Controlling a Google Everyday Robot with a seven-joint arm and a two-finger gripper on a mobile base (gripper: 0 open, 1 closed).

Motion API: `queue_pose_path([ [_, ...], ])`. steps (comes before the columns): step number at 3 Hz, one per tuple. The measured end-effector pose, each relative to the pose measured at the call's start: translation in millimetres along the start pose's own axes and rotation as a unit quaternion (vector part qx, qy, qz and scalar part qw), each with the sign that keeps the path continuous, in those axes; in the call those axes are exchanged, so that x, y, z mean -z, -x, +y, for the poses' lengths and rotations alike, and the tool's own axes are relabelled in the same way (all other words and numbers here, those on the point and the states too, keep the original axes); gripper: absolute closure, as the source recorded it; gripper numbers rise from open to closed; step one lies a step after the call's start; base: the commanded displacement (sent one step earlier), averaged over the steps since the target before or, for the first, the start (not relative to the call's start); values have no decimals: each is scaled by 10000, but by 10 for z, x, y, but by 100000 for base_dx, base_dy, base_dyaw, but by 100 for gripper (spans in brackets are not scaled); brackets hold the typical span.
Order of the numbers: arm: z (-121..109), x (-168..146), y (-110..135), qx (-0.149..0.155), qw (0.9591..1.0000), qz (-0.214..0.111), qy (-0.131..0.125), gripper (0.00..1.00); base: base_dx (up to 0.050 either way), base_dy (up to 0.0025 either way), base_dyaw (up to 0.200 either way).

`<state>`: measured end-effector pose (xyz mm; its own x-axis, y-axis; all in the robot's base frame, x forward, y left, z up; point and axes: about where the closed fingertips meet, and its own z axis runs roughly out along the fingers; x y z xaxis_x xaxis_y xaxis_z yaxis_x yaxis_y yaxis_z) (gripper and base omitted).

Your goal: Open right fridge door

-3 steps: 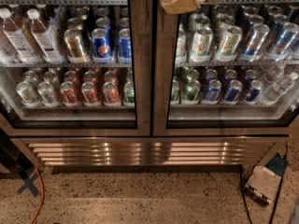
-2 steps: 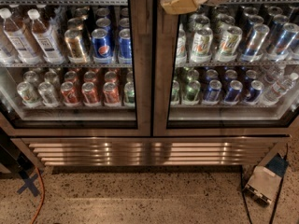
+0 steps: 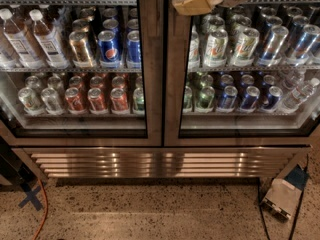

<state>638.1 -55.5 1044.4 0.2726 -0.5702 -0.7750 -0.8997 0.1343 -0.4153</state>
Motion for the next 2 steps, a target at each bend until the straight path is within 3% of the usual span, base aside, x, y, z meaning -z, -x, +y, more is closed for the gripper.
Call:
queue_pose_path([
  [2, 14, -3, 2, -41, 10000, -4, -8, 100, 0, 0, 0],
])
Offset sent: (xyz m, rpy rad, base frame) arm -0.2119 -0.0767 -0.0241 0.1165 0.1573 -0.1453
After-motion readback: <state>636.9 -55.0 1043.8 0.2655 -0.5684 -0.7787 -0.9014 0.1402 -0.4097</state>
